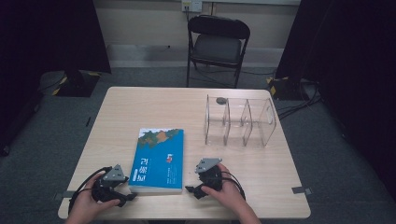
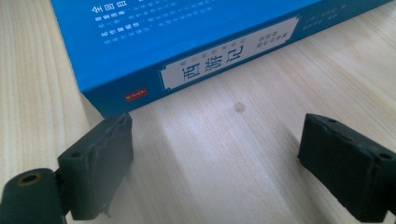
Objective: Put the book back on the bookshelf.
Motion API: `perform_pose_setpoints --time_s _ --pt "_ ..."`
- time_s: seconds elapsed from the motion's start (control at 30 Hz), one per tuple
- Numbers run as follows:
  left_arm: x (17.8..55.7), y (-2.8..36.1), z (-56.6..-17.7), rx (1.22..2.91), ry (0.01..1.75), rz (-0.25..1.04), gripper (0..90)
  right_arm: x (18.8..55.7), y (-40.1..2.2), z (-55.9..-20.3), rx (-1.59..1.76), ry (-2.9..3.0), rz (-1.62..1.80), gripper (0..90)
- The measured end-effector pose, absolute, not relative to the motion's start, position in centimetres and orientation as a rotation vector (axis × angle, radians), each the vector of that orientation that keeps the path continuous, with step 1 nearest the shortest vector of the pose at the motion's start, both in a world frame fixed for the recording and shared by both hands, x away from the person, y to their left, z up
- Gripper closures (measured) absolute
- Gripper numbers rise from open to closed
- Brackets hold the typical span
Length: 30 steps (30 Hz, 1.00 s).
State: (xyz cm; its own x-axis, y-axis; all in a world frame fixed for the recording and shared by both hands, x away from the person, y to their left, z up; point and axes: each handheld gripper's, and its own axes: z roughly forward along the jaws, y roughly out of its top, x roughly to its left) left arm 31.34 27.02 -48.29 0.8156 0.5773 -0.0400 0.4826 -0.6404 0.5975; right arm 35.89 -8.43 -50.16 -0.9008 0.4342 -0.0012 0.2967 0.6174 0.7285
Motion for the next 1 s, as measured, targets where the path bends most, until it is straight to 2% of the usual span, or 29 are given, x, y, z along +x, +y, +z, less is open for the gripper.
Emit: perform_pose_setpoints --time_s 0.17,0.23,0.33,1.0 --pt "31.8 26.7 -48.3 2.395 0.776 0.214 27.2 35.9 -8.4 -50.2 0.608 2.663 1.150 9.5" --pt "31.9 26.3 -48.4 2.376 0.767 0.225 30.2 35.9 -8.4 -50.2 0.608 2.663 1.151 9.5" --pt "32.1 26.0 -48.1 2.418 0.765 0.224 29.6 35.9 -8.4 -50.2 0.607 2.662 1.150 9.5" --pt "32.1 25.9 -47.8 2.416 0.805 0.203 31.2 35.9 -8.4 -50.2 0.608 2.664 1.152 9.5"
